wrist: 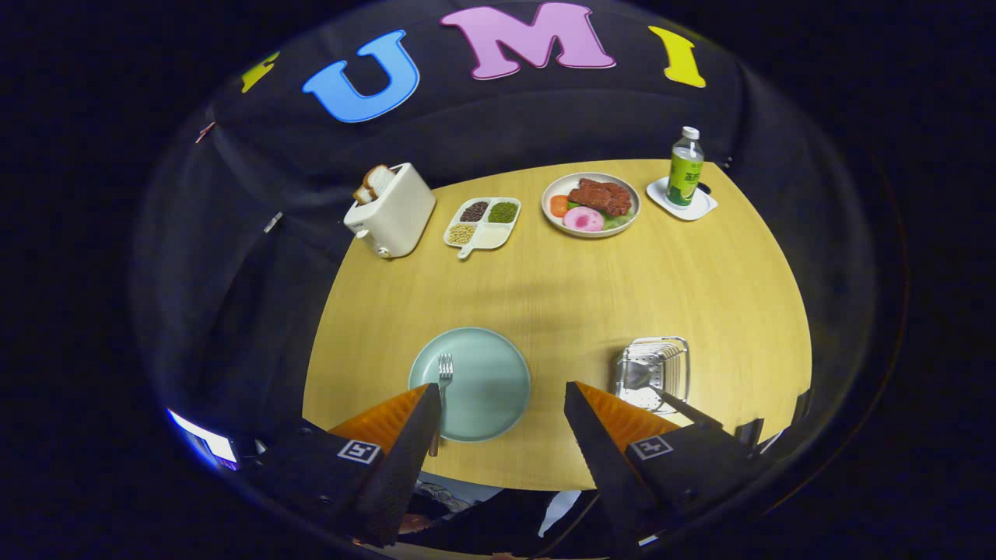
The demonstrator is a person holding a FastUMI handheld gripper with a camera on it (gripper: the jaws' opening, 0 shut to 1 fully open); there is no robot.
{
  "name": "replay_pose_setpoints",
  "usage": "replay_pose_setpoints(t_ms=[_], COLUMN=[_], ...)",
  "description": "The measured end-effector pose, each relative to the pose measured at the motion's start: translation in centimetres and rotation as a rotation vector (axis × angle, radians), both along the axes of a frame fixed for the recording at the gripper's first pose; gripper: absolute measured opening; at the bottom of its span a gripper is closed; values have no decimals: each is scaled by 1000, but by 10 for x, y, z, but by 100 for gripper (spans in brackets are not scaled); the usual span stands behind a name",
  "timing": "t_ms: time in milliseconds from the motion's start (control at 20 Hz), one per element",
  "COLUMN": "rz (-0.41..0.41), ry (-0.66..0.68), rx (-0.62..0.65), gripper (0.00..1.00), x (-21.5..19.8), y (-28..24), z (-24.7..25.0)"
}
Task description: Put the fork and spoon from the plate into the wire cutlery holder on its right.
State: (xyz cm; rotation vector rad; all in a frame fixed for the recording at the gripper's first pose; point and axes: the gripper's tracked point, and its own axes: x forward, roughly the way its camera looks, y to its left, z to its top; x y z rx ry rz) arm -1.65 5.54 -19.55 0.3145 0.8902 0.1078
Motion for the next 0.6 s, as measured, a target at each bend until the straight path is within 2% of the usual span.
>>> replay_pose_setpoints(t_ms=[100,300,600], rz=[39,117,140], ry=[34,113,215], rx=[34,-12,-53], gripper=[100,99,99], x=[1,1,1], y=[30,63,95], z=[-16,-64,-126])
